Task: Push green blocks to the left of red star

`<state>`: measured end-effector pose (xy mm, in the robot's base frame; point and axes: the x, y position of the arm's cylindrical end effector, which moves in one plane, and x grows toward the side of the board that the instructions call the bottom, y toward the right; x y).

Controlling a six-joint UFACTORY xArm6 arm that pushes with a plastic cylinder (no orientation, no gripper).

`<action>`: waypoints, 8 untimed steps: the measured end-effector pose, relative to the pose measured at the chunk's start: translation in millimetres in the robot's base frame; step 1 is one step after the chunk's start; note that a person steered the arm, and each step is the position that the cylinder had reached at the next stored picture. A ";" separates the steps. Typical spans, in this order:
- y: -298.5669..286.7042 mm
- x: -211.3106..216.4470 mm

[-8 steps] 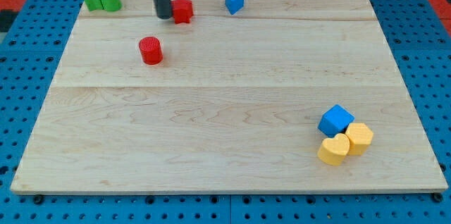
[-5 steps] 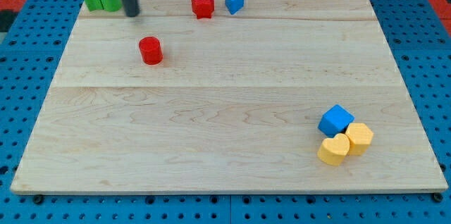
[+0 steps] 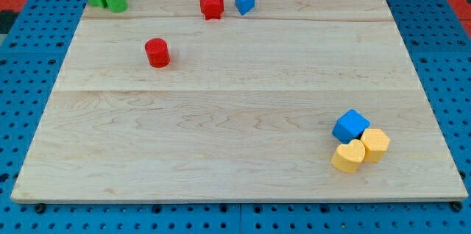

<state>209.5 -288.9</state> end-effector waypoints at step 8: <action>123.0 95.3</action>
